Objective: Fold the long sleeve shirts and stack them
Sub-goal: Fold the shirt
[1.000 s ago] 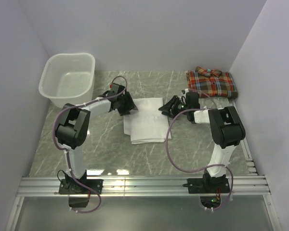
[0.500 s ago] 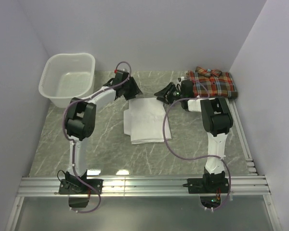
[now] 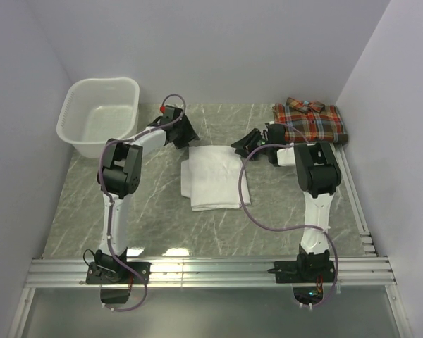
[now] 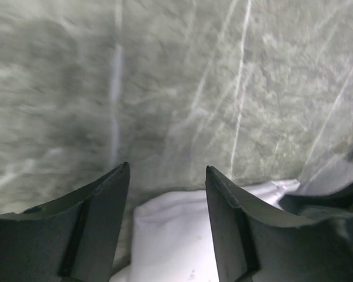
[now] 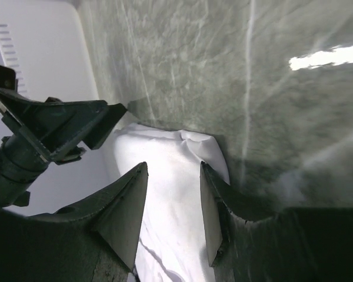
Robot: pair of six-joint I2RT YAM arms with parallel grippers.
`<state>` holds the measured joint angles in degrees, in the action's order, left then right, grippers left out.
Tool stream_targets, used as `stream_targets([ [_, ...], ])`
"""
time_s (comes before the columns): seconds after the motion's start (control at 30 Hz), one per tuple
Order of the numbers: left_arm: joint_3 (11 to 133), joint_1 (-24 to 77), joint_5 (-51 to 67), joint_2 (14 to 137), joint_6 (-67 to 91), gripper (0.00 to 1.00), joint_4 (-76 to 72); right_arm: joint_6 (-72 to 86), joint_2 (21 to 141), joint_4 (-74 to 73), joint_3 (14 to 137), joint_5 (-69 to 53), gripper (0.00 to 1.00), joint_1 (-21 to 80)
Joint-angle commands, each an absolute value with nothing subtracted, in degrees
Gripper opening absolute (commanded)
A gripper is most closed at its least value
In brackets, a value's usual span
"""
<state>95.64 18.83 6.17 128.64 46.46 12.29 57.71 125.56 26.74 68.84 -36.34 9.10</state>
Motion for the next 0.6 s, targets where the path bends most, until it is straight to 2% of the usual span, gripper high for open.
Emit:
stream_targets([
  [0.0,96.9,17.8,3.0,125.3,43.7,0.62,14.1,53.2,120.1,23.0,68.1,-33.2,0.48,8.0],
  [0.13,93.9,18.3,1.9,117.9,43.2,0.73,15.6,47.1,113.3,17.0,66.9,-30.8,0.49,8.1],
  [0.17,92.3,19.2,0.2,114.1,43.5,0.81,18.0,45.7,109.9,12.6,66.1,-29.7,0.49,8.1],
  [0.27,87.6,21.6,-3.0,106.6,44.6,0.86,21.0,41.1,104.4,4.1,64.3,-27.1,0.51,8.2],
  [0.4,79.9,25.4,-4.7,99.9,47.4,0.85,25.6,36.7,100.0,-4.4,60.0,-27.2,0.55,8.9],
  [0.57,70.6,32.5,-3.9,96.3,48.2,0.74,27.8,33.9,92.1,-8.7,50.9,-24.3,0.57,10.8],
])
